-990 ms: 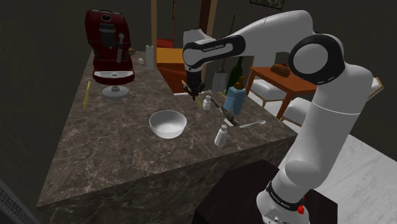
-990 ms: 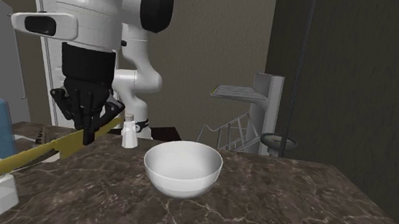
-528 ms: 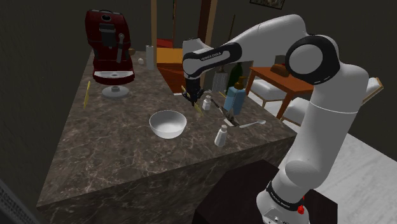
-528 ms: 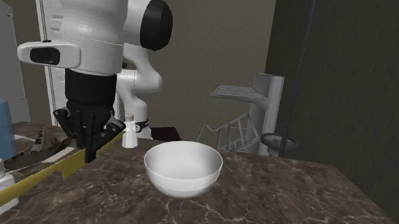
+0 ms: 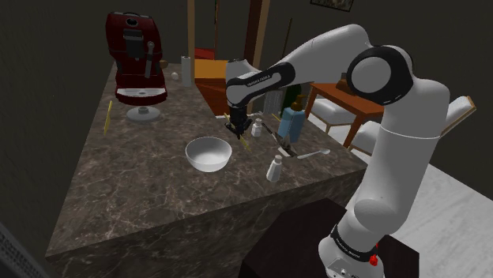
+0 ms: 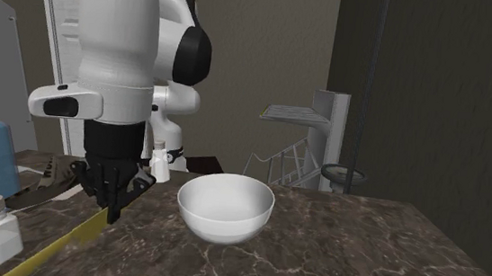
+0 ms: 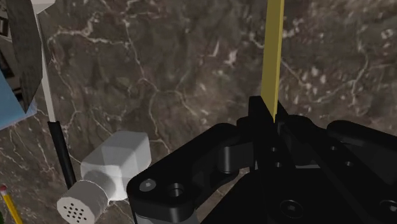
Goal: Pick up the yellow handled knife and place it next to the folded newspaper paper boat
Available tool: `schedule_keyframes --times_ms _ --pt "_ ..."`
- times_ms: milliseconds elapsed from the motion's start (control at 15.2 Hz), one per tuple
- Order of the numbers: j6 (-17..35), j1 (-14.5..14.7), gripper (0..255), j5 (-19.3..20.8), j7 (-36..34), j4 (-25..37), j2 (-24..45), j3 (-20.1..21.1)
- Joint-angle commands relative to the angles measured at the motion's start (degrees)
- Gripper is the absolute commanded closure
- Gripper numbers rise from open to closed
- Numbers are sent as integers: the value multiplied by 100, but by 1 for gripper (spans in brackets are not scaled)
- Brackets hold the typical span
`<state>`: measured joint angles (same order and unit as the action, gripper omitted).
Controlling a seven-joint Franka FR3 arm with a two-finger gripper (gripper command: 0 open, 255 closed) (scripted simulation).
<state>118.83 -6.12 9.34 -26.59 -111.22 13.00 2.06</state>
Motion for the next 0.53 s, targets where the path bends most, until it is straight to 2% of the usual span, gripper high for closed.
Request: schedule_keyframes --times_ms 0,462 --pt "151 -4 255 16 -19 -77 73 -7" --pt "287 -4 255 32 -42 -136 151 -11"
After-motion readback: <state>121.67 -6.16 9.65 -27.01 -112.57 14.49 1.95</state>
